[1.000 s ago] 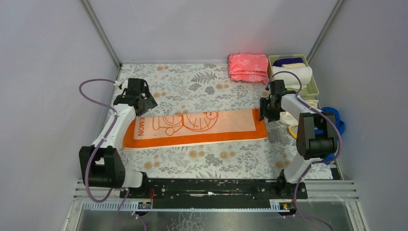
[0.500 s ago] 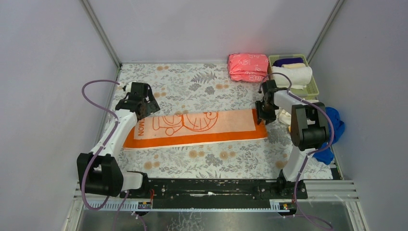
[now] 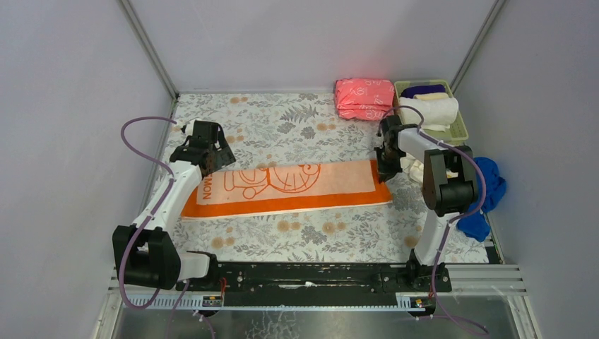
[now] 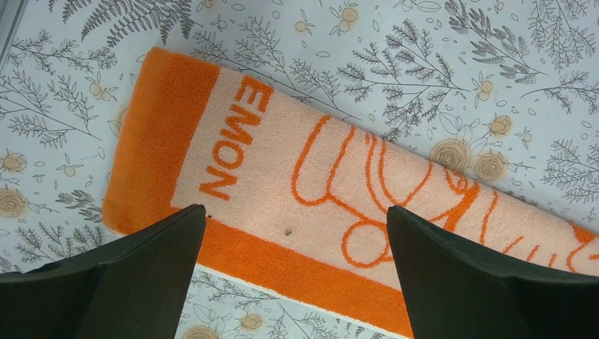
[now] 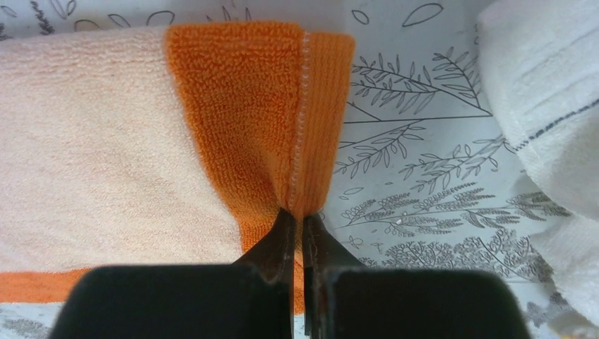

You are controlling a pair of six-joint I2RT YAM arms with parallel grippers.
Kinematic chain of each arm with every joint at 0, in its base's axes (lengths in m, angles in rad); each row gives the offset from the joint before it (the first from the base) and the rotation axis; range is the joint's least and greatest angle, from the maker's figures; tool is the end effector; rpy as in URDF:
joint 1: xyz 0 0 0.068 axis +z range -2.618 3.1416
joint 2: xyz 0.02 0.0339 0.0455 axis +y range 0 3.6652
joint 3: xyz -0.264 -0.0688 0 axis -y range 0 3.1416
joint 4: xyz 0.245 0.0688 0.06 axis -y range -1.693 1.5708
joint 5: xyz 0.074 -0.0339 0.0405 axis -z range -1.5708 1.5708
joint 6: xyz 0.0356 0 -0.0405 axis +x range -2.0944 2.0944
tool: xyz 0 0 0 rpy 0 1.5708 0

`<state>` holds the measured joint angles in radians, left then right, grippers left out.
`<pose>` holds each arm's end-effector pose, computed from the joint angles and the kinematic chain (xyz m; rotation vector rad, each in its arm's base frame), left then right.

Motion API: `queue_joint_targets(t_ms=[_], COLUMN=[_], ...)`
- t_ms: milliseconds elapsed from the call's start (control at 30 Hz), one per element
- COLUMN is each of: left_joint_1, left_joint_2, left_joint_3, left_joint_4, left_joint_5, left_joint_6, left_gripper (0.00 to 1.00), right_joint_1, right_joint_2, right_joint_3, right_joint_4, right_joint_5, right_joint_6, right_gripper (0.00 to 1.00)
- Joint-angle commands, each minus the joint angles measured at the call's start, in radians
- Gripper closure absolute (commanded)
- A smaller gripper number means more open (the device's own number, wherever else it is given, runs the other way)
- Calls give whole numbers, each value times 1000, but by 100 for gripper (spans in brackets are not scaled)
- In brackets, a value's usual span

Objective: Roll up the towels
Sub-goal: Fold the towel at the center of the board.

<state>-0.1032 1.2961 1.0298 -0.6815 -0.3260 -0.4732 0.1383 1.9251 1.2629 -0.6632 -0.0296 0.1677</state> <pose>0.2632 -0.0158 0.2735 -0.5787 2.3863 0.1622 0.3647 0.0518 0.1515 0.0374 2.9018 0.0970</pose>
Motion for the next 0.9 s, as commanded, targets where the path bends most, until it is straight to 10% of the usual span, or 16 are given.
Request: queue_joint_targets(t_ms=[0,533,867], left_joint_1=[-7,-7,-8], left_joint_2=[-28,-23,-9], left_joint_3=[-10,-13,-10], left_joint_4=[50,53,53], left_joint_5=[-15,11,50], left_joint_6=[9,8,9], left_gripper=[0,0,0], right_joint_1=[7,-34,94], right_joint_2=[64,-50,-73], right_joint_3=[9,458,540], right_joint_4=[-82,-343,-397], right_joint_5=[302,1024,726], right_joint_6=[26,2,-32], right_gripper=[100,100,100])
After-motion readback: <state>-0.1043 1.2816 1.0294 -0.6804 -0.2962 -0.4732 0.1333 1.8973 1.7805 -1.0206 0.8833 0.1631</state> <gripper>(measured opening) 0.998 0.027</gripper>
